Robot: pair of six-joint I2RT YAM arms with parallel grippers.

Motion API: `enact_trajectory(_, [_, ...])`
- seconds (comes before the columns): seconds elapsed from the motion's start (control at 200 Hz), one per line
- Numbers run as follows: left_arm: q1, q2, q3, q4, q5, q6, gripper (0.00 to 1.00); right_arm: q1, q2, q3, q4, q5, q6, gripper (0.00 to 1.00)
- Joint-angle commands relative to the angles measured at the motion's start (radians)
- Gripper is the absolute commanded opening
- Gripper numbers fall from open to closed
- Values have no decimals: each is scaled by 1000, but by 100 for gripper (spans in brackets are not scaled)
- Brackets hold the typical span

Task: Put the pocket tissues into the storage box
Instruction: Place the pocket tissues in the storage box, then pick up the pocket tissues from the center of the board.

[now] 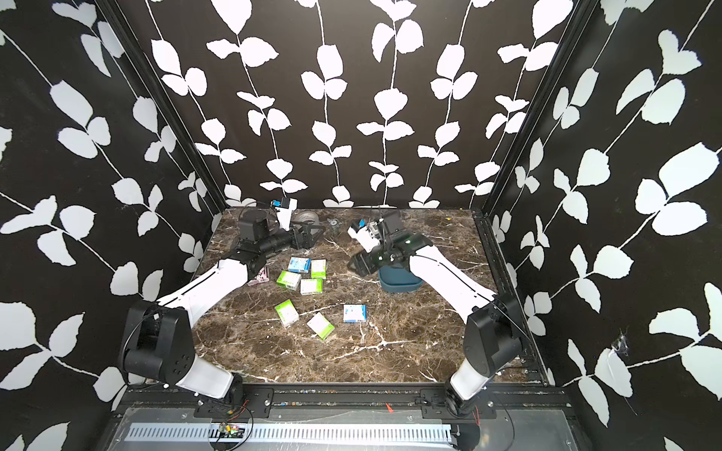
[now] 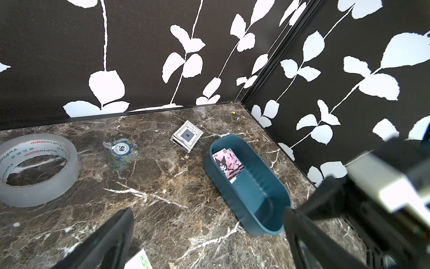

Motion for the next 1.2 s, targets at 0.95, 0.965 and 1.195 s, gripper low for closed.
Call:
enact_trajectory(0.95, [-4,-42,-20,-79,-33,90,99,136,315,-6,-98,89,-140,68])
enact_trajectory(0.965, [-4,-42,-20,-80,-33,92,99,136,315,-7,-100,87,-141,68])
enact_trajectory(1.195, [-4,-40,-21,-86,-35,98,99,137,296,-58,-95,75,-135,66])
